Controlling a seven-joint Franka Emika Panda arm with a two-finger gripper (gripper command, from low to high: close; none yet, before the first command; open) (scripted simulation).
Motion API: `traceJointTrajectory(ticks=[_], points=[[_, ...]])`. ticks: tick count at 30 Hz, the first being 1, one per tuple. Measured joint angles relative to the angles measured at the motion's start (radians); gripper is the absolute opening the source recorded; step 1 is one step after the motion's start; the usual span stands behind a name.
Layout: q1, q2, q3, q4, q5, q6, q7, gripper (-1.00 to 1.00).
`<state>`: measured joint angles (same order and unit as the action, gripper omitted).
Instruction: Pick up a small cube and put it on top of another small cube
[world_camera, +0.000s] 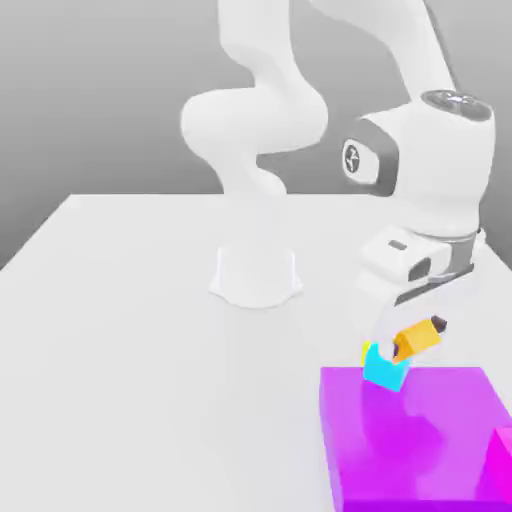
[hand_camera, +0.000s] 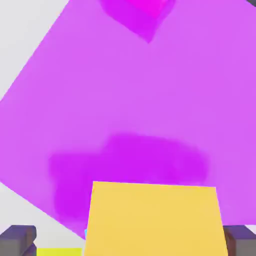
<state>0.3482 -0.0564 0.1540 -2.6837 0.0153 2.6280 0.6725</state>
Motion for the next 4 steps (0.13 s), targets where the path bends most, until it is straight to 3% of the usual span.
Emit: traceJointTrajectory(ticks=[4], points=[[0.007,-0.120,-0.005,0.023,0.025,-0.143,-0.018,1.00]])
